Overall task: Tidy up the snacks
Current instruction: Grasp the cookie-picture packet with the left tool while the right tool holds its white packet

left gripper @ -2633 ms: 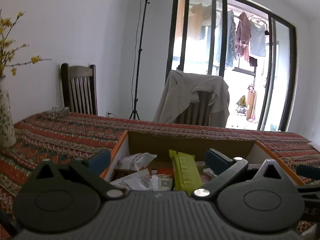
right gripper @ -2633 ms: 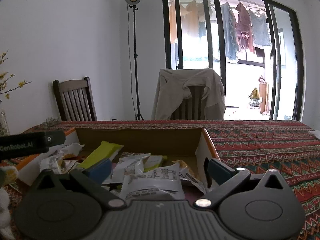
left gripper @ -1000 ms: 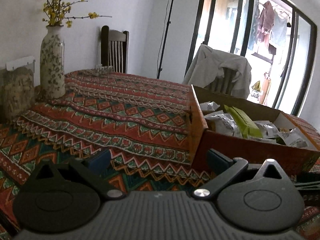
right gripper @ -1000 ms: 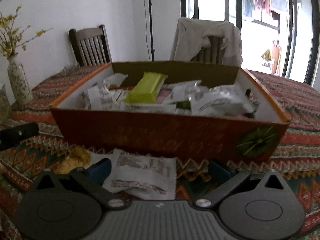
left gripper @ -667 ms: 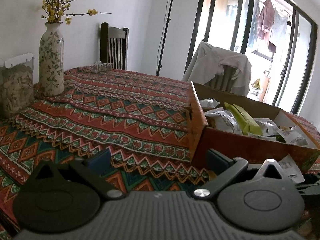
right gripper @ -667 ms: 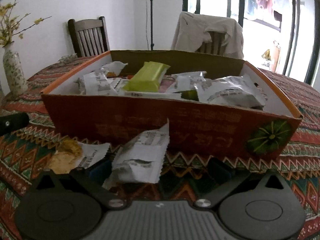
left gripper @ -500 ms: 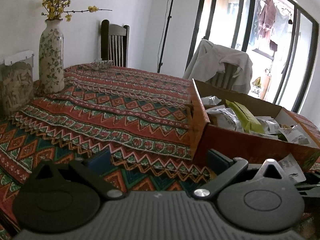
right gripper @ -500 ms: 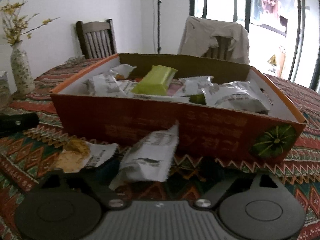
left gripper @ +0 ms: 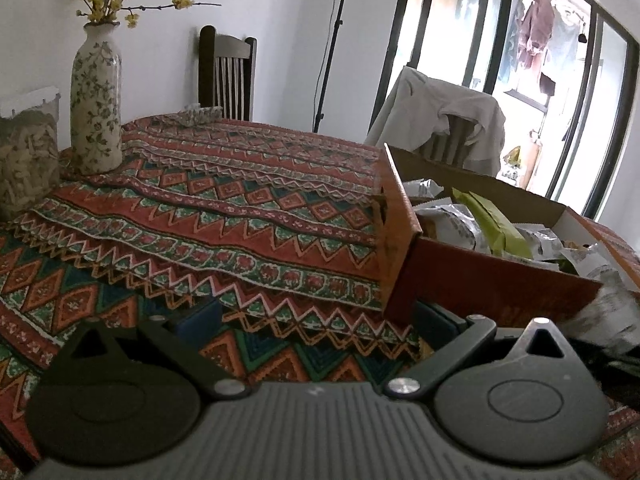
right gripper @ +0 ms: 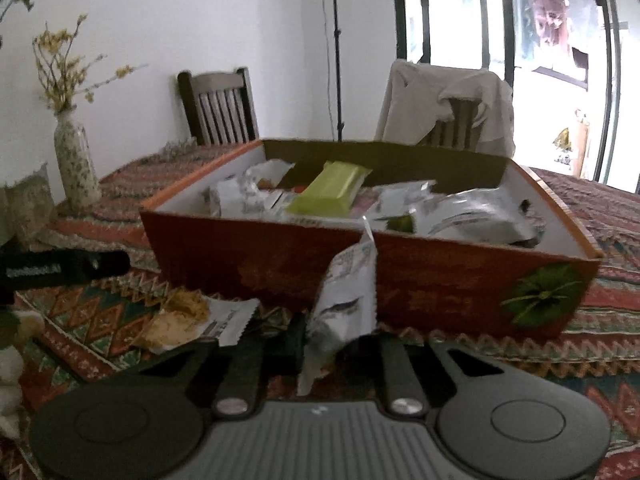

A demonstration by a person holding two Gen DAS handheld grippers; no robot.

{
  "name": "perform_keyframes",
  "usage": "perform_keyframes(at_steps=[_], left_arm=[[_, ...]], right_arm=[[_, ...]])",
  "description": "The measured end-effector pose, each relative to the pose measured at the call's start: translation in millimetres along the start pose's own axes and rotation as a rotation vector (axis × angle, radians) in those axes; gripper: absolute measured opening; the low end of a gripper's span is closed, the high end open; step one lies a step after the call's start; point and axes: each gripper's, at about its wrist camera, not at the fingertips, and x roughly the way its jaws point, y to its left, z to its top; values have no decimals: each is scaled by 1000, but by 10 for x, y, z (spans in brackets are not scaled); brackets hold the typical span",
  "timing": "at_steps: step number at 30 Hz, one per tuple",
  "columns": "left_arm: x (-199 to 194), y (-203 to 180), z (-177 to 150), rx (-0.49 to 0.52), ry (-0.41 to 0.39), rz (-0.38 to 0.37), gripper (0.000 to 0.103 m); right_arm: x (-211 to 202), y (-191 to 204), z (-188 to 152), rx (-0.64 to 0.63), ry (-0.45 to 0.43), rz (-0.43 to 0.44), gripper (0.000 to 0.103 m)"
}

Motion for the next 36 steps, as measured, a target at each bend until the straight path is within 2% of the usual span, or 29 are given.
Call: perform_keyframes(at_steps=[7, 14, 22, 29, 31, 36], left_arm=[[27, -49, 25, 2, 16, 13, 103], [-36, -306, 83, 10, 47, -34, 103], [50, -759, -9, 91, 118, -88, 103], [224, -1109, -106, 193, 167, -76, 103], [287, -1189, -151, 222, 181, -45, 103], [376, -1224, -214, 233, 180, -14, 103]], right_arm=[[-283, -355, -59, 32, -60, -47, 16], [-424, -738, -132, 90, -96, -83, 16], [-408, -906, -226, 172, -114, -15, 16], [-423, -1006, -251, 234, -130, 30, 16], [-414, -1023, -256, 243, -126, 38, 16], [-409, -1034, -257, 249, -130, 50, 16]])
